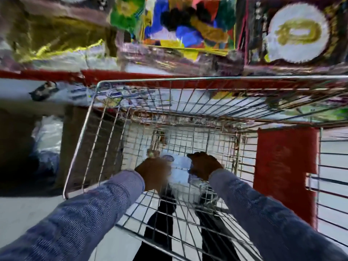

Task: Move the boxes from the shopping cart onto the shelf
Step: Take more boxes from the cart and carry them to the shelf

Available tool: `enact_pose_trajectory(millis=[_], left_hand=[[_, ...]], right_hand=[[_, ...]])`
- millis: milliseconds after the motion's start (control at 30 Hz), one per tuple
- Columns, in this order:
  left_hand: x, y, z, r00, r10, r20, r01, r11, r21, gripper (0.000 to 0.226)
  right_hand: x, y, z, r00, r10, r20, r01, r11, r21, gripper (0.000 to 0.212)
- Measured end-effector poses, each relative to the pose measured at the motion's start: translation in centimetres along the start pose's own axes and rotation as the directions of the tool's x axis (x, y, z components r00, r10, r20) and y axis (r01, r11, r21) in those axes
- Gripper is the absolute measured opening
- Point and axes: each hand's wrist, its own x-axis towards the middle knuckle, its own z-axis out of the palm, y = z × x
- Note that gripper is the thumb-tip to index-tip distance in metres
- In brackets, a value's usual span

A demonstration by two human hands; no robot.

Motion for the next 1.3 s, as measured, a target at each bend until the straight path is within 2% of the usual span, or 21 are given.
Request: enact_pose_trajectory(millis=[67, 133, 200, 300, 467, 567, 667, 767, 800, 900, 967, 1067, 1133, 1233, 1300], left_hand=[[-0.2, -0.1, -0.5, 0.993, 0.044, 0.111, -0.05, 0.997, 0.054, 0.016], [0.0, -0.5, -0.5, 0.985, 0.068, 0.161, -0.095, 0.982, 0.166, 0.017], [0.3, 0.2, -0.9, 0.985, 0.049, 0.168, -0.091, 0.965, 0.247, 0.019], [1.2, 1.1, -0.3, 0.986, -0.002, 0.168, -0.037, 0.974, 0.224, 0.018], [3.6, 2.1, 1.3, 0.974, -0.12, 0.191, 0.063, 0.957, 0.283, 0.046], [4.6, 2.9, 1.0, 0.958, -0.142, 0.247, 0.073, 0.96, 0.271, 0.033], [4.6, 2.9, 0.2, 0.96, -0.168, 0.223, 0.115, 0.966, 0.233, 0.032], [2.9, 3.1, -3.3, 0.974, -0.182, 0.133, 0.166, 0.979, 0.117, 0.044], [1.9, 3.5, -5.4, 0.987, -0.152, 0.055, 0.147, 0.985, 0.089, 0.05], [-2.2, 4.6, -11.5, 0.986, -0.107, -0.125, 0.117, 0.99, 0.08, 0.072], [-4.6, 5.5, -16.0, 0.967, -0.114, -0.229, 0.135, 0.988, 0.079, 0.074], [-8.0, 7.6, -24.0, 0.89, -0.112, -0.442, 0.14, 0.99, 0.032, 0.059], [-10.4, 9.4, -29.5, 0.826, -0.14, -0.546, 0.209, 0.976, 0.066, 0.06], [-12.9, 11.2, -36.3, 0.762, -0.099, -0.639, 0.23, 0.965, 0.124, 0.067], [-14.3, 12.7, -40.6, 0.753, -0.103, -0.65, 0.237, 0.964, 0.121, 0.07]], right_hand=[[0.8, 0.2, -0.4, 0.998, -0.062, -0.011, 0.062, 0.998, -0.021, 0.049], [1.3, 0.4, -0.9, 0.995, -0.095, -0.031, 0.092, 0.992, -0.089, 0.041], [1.4, 0.6, -1.1, 0.995, -0.087, -0.053, 0.077, 0.983, -0.168, 0.046], [1.3, 1.0, -1.9, 0.992, -0.037, -0.117, 0.012, 0.979, -0.205, 0.059], [-0.4, 2.8, -4.2, 0.964, -0.047, -0.26, -0.002, 0.983, -0.185, 0.053], [-2.5, 3.2, -5.9, 0.911, -0.124, -0.393, 0.052, 0.981, -0.187, 0.053], [-5.2, 2.7, -8.0, 0.846, -0.23, -0.481, 0.101, 0.955, -0.278, 0.054], [-9.0, 1.5, -11.4, 0.771, -0.319, -0.551, 0.106, 0.918, -0.382, 0.049], [-10.7, 1.0, -13.0, 0.747, -0.33, -0.578, 0.107, 0.916, -0.386, 0.048], [-15.3, -0.9, -18.0, 0.683, -0.37, -0.63, 0.108, 0.904, -0.414, 0.048], [-18.8, -2.3, -21.9, 0.62, -0.406, -0.672, 0.098, 0.889, -0.447, 0.052], [-24.1, -4.8, -28.0, 0.523, -0.429, -0.737, 0.087, 0.887, -0.454, 0.054], [-28.0, -6.5, -31.8, 0.458, -0.459, -0.762, 0.064, 0.871, -0.486, 0.055], [-33.5, -8.8, -36.4, 0.325, -0.482, -0.813, 0.1, 0.873, -0.478, 0.031], [-36.4, -10.0, -39.0, 0.29, -0.481, -0.828, 0.081, 0.874, -0.479, 0.03]])
